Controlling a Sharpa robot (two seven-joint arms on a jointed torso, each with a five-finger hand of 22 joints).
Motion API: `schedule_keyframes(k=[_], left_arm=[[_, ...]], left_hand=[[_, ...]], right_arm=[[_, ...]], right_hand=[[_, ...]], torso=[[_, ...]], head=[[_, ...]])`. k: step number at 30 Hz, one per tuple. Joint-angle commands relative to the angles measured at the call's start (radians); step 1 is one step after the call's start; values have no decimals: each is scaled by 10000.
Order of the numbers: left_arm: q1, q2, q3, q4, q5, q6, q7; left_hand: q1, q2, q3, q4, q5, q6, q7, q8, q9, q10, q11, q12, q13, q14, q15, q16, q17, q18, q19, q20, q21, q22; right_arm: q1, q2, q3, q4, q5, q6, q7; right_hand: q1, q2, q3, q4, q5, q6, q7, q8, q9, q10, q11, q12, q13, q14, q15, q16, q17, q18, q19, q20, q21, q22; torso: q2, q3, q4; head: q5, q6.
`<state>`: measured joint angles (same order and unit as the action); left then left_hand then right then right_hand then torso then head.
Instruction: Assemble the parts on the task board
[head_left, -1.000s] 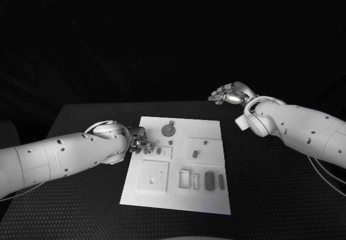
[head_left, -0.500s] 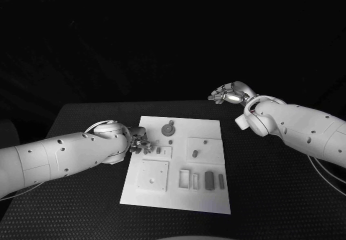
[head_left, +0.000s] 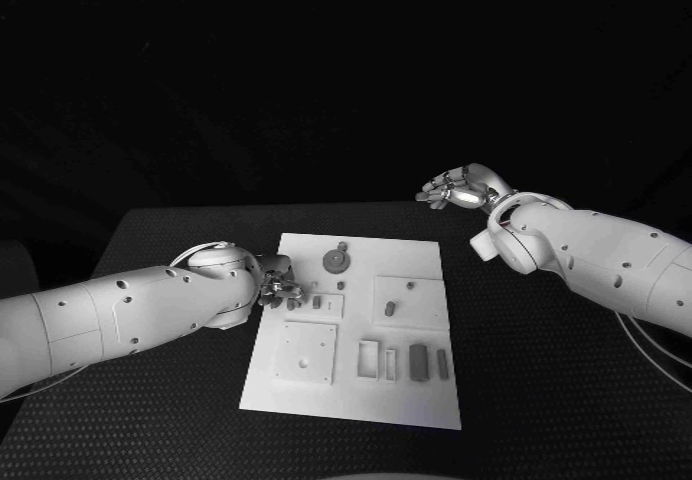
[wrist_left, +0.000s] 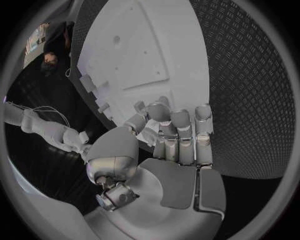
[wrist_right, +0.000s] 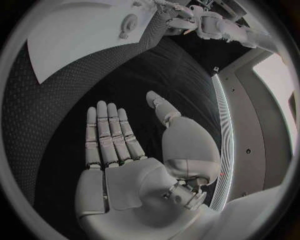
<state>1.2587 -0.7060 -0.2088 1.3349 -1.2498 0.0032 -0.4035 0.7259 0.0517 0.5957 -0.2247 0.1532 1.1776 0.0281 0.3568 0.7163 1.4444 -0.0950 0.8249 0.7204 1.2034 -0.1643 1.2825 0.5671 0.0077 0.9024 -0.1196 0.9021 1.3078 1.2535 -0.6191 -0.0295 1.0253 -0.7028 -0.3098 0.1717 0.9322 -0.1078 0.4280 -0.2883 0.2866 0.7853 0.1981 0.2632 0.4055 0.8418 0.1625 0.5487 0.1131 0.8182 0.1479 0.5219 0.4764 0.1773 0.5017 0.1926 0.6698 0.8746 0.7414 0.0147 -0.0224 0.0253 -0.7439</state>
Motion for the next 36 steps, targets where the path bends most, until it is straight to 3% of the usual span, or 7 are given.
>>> schedule_keyframes(k=[1,8,18,21,26,36], left_arm=[[-83,31,-56,-24,77,307,-89],[-83,31,-56,-34,103,289,-81],[-83,13,-55,-65,103,226,-110],[-83,-6,-54,-94,94,168,-144],[-82,-27,-51,-158,35,23,-199],[-80,-140,32,-135,109,-304,-154]], left_hand=[[-91,-254,-9,105,-187,351,-266,-60,-27,-228,-122,71,-29,29,-42,66,-32,8,37,-1326,54,192],[-187,-722,-22,446,-620,340,-263,-94,8,-243,-119,94,-112,6,-54,106,-140,16,25,-1344,47,187],[-166,-827,-16,492,-690,336,-263,-103,19,-244,-119,104,-133,3,-62,121,-167,19,27,-1350,50,189],[-216,-1004,-36,665,-978,344,-268,-110,39,-245,-122,125,-166,0,-72,149,-212,22,30,-1359,47,185],[-612,-1664,-213,1089,-1048,329,-270,-109,88,-253,-128,152,-186,-13,-82,196,-245,38,34,-1374,41,175],[-1132,-2482,-369,1848,-1042,284,-284,-106,191,-289,-142,182,-212,-60,-125,250,-313,87,9,-1414,32,168]], right_arm=[[-4,3,4,30,3,123,75],[-4,1,4,28,4,125,72],[-4,-2,4,19,4,122,70],[-4,-1,4,17,4,119,70],[-4,5,4,11,4,118,71],[-17,10,4,1,4,120,71]], right_hand=[[-68,-12,29,14,51,-20,150,48,-15,63,8,68,-11,-68,4,51,-16,98,-34,70,-59,14],[-67,-15,30,13,51,-21,151,48,-17,63,8,71,-17,-69,4,53,-19,100,-34,72,-60,16],[-67,-17,31,12,49,-22,151,49,-21,63,9,74,-24,-71,3,56,-24,101,-36,73,-61,18],[-68,-17,32,13,49,-22,151,49,-22,63,9,75,-26,-72,3,57,-25,101,-36,74,-62,19],[-69,-19,31,13,47,-23,152,49,-24,63,9,77,-30,-73,3,58,-28,102,-37,75,-63,20],[-69,-23,32,12,48,-28,154,48,-28,61,11,80,-39,-76,4,61,-34,103,-39,78,-65,23]], torso=[[-2,-7,-3],[2,-6,3],[0,-4,1],[-3,-1,-5],[-1,-3,0],[-1,-4,-2]], head=[[0,2],[-10,-10],[-12,-14],[-12,-8],[-17,-5],[-27,2]])
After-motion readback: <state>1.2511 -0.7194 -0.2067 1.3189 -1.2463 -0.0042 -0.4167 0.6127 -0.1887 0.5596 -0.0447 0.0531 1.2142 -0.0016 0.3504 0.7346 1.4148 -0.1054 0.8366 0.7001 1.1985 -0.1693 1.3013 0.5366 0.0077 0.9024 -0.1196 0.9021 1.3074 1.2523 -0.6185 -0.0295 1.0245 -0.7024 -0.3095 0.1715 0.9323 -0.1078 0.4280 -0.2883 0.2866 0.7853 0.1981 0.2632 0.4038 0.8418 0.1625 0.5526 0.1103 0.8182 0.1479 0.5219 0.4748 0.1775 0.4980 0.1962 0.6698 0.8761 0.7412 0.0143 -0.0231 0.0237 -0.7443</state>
